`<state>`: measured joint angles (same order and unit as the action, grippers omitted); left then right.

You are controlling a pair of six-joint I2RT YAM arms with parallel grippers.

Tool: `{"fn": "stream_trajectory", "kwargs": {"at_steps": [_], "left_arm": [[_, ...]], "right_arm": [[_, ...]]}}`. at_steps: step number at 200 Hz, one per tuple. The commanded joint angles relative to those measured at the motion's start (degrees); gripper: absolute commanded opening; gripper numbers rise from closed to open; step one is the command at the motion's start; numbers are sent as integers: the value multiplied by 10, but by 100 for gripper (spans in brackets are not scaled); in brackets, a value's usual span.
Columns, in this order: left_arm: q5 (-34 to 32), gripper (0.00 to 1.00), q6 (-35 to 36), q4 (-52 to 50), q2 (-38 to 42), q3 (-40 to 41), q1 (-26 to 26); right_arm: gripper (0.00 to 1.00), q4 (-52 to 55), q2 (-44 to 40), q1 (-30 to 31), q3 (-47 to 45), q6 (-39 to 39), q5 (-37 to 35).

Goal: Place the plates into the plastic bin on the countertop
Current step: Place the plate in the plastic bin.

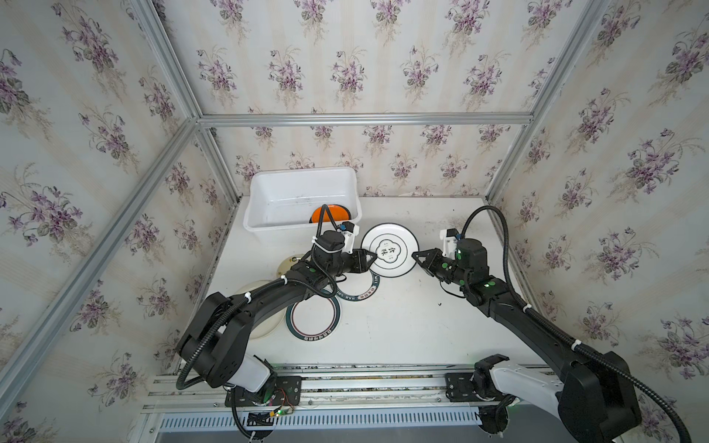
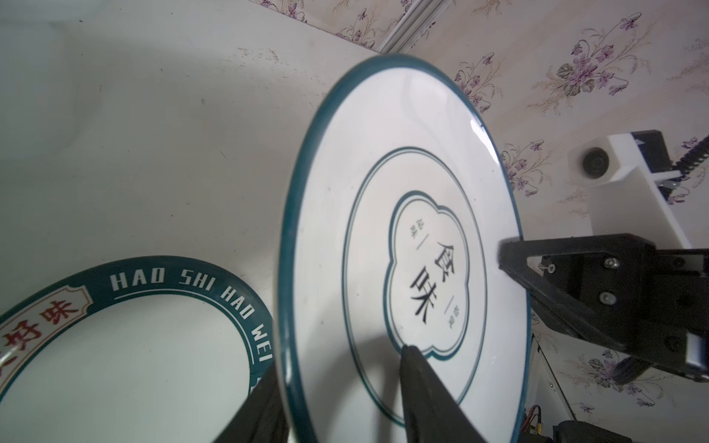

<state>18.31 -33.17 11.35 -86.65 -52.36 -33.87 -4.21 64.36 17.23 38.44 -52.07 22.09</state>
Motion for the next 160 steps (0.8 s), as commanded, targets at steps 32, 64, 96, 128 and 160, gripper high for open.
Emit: {"fn": "stream_trajectory", "kwargs": {"at_steps": [32, 64, 96, 128, 160], "left_arm": [[15, 27, -23, 32, -19, -17, -2], [1, 8, -35, 39, -31, -30, -3], [-3, 2, -43, 36, -50, -49, -5], [-15, 0, -27, 4, -52, -72, -5], [-22, 0, -7, -23, -50, -98, 2]], "right_arm": [[0, -55, 24, 0, 12, -1, 39], [0, -26, 44, -2, 33, 28, 62], [36, -35, 59, -14, 39, 39, 94], [69, -46, 58, -20, 33, 51, 93], [77, -19, 57, -21, 38, 67, 85]]}}
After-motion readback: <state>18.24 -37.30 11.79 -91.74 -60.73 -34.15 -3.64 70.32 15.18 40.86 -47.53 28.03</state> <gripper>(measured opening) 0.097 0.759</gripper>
